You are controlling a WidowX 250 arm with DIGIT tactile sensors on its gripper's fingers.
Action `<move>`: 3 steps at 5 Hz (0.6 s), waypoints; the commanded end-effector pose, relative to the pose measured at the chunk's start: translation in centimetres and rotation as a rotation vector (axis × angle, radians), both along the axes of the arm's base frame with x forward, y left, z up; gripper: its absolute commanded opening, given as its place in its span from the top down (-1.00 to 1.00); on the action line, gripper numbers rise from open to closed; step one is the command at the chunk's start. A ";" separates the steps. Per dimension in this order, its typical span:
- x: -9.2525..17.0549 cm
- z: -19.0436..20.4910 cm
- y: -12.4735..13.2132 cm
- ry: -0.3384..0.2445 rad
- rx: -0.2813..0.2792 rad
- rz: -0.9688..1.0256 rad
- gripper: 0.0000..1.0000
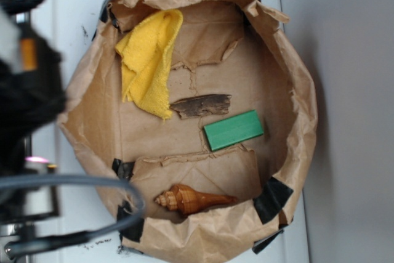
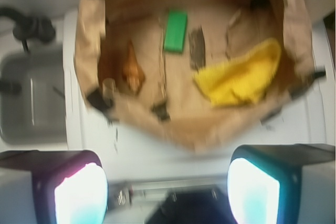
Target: Grab the yellow cloth.
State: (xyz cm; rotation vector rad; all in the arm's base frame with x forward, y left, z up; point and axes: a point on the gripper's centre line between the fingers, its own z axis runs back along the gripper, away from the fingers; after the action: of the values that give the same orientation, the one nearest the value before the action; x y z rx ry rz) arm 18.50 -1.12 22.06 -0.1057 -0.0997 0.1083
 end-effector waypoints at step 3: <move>7.0 -4.1 5.4 0.061 -0.005 0.773 -1.00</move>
State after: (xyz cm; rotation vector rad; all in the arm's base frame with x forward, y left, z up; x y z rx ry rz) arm 25.71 2.90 16.67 -0.0471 -0.0320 0.8622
